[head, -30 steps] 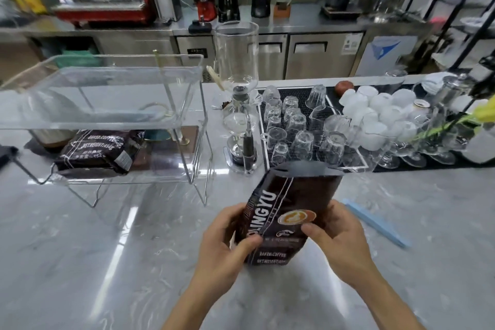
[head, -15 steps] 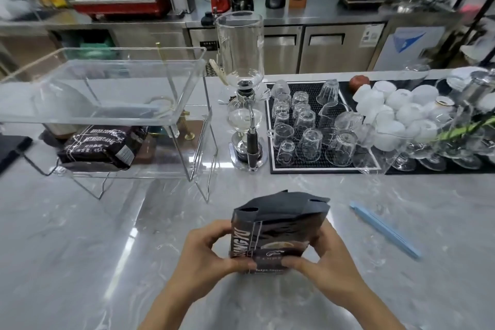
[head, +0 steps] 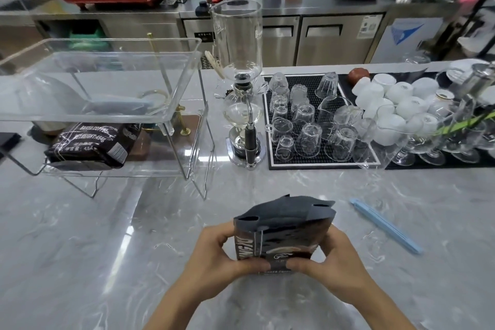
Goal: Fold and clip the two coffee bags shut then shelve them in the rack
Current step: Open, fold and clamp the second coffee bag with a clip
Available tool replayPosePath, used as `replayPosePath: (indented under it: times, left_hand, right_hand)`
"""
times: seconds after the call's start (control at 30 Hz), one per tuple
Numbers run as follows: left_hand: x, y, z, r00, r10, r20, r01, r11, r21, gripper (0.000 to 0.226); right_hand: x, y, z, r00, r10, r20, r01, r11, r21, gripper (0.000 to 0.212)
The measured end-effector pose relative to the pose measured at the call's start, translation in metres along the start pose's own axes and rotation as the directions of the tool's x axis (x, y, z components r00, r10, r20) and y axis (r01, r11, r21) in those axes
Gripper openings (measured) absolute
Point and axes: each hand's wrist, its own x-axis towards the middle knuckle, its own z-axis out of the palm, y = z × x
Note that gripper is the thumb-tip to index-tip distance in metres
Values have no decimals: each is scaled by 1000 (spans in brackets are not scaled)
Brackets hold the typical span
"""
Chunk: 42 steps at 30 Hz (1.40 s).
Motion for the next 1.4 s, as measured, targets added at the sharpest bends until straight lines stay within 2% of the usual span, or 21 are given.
replayPosePath:
  times: [0.1, 0.23, 0.33, 0.37, 0.43, 0.47, 0.53, 0.6, 0.67, 0.73, 0.77, 0.8, 0.83, 0.87, 0.9, 0.97, 1.1, 1.17, 1.23, 1.3, 1.4]
  left_hand:
    - [0, 1, 0, 1000, -2, 19, 4, 998, -63, 48]
    - [-1, -2, 0, 999, 9, 43, -6, 998, -66, 47]
    - [1, -2, 2, 1000, 6, 16, -5, 995, -101, 37]
    - [1, -4, 3, 1000, -3, 3, 4, 992, -128, 39]
    - [2, -8, 3, 999, -37, -13, 34, 982, -186, 48]
    - [2, -10, 3, 999, -41, -10, 38, 978, -206, 49]
    - [3, -15, 4, 999, -54, -10, 49, 967, -251, 49]
    - [3, -17, 5, 998, -60, -13, 54, 955, -291, 42]
    - [3, -18, 4, 999, -46, -8, 43, 976, -212, 25]
    - [3, -16, 4, 1000, -23, -8, 21, 990, -141, 42]
    - [3, -17, 5, 1000, 4, -7, -5, 991, -130, 42]
    - [3, -14, 6, 999, 35, -19, -38, 991, -129, 38]
    - [3, -12, 8, 997, 64, -38, -68, 990, -126, 34]
    - [3, -8, 8, 995, 88, -53, -94, 987, -133, 29]
    - [2, -9, 9, 993, 103, -59, -111, 983, -146, 25]
    - [0, -12, 9, 991, 112, -74, -123, 979, -160, 19]
    - [-1, -17, 11, 993, 96, -67, -107, 976, -189, 20]
    - [-2, -15, 11, 992, 111, -62, -121, 975, -185, 31]
    - [-3, -13, 11, 991, 115, -65, -125, 975, -185, 30]
    - [-4, -14, 11, 992, 105, -75, -117, 975, -187, 27]
    - [-6, -12, 11, 992, 93, -84, -108, 975, -193, 38]
  right_hand:
    - [0, -1, 3, 1000, -6, 17, 6, 1000, 9, 62]
    - [1, 0, 1, 998, -12, 60, 13, 1000, -6, 47]
    - [1, -1, 2, 995, 4, 97, -4, 1000, -3, 36]
    - [2, -1, 3, 994, 47, 104, -50, 998, 28, 46]
    - [-1, -4, 4, 992, 128, 19, -129, 989, 71, 73]
    - [-1, 4, 1, 997, 65, 39, -68, 994, 88, 63]
    - [4, 12, 5, 999, -40, -26, 43, 990, 137, 14]
    - [5, 21, 4, 998, -57, -9, 58, 986, 155, 29]
    - [7, 24, 3, 998, -61, -8, 62, 986, 155, 29]
    - [8, 18, 6, 998, -67, 12, 64, 978, 197, 31]
    - [8, 15, 7, 998, -55, -1, 54, 974, 219, 33]
    - [8, 21, 7, 999, -54, 1, 53, 981, 188, 24]
    - [9, 15, 9, 997, -71, -12, 72, 973, 221, 2]
    - [9, 20, 8, 995, -97, -37, 102, 980, 172, 22]
    - [10, 11, 11, 994, -104, -45, 110, 979, 169, 30]
    - [9, 10, 9, 992, -121, -46, 127, 975, 183, 22]
    - [6, 13, 8, 991, -115, -65, 125, 972, 199, 38]
    - [4, 8, 10, 993, -108, -47, 116, 968, 224, 28]
    - [3, 5, 12, 993, -108, -53, 117, 970, 212, 22]
    - [3, 8, 11, 993, -93, -68, 105, 974, 201, 35]
    - [2, 9, 11, 993, -104, -57, 113, 976, 185, 43]
